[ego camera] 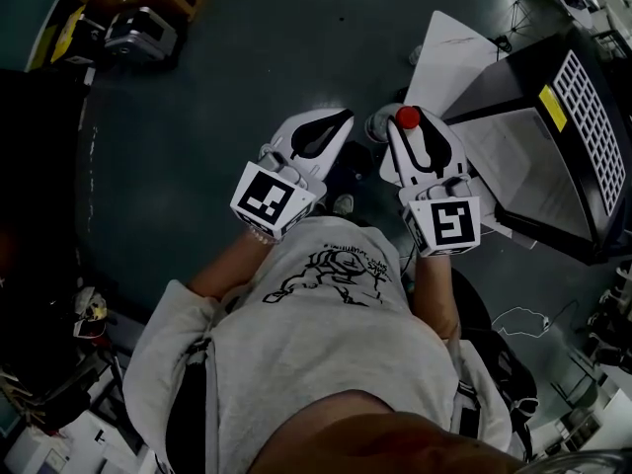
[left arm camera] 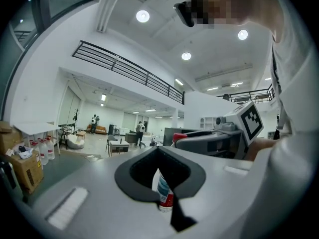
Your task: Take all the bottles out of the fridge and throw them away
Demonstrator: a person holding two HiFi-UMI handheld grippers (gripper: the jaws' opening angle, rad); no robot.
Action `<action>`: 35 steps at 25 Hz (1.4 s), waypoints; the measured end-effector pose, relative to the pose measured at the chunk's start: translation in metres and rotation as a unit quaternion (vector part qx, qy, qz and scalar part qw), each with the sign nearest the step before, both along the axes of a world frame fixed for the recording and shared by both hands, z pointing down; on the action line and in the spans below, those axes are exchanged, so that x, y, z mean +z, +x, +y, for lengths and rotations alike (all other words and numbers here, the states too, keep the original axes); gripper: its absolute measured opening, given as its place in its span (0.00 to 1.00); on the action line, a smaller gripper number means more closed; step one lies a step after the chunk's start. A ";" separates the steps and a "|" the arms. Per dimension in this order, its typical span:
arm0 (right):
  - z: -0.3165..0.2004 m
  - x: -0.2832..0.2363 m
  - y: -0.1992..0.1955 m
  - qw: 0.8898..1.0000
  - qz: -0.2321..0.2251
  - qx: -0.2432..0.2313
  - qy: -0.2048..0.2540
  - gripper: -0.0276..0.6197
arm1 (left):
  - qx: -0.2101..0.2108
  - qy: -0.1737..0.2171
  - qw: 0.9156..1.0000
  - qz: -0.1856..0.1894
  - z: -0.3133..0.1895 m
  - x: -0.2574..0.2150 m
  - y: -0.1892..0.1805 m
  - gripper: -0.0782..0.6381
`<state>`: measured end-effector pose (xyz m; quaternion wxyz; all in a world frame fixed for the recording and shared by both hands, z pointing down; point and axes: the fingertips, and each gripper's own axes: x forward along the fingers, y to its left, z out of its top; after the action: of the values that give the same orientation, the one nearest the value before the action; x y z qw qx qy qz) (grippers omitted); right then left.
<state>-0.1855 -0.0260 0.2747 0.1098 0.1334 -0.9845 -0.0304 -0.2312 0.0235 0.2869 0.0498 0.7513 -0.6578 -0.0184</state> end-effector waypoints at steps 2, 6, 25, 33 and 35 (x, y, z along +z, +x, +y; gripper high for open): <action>0.002 0.006 0.000 1.000 0.005 0.000 -0.006 0.28 | 0.000 -0.006 1.000 0.001 0.001 0.005 0.001 0.12; 0.006 0.017 -0.001 1.000 0.005 -0.011 -0.007 0.28 | 0.001 -0.015 1.000 0.004 0.003 0.016 0.001 0.12; 0.023 0.088 -0.015 0.998 0.038 -0.012 -0.042 0.28 | 0.016 -0.067 0.997 0.024 0.009 0.081 -0.009 0.12; 0.025 0.127 -0.014 0.997 0.047 -0.014 -0.058 0.28 | 0.021 -0.111 0.993 0.039 0.010 0.120 -0.008 0.12; 0.025 0.139 -0.014 0.997 0.050 -0.015 -0.061 0.27 | 0.021 -0.116 0.992 0.045 0.007 0.129 -0.008 0.12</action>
<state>-0.1996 -0.0010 0.4137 0.1663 0.1098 -0.9797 0.0218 -0.2396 0.0308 0.4160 0.1665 0.7522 -0.6370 0.0256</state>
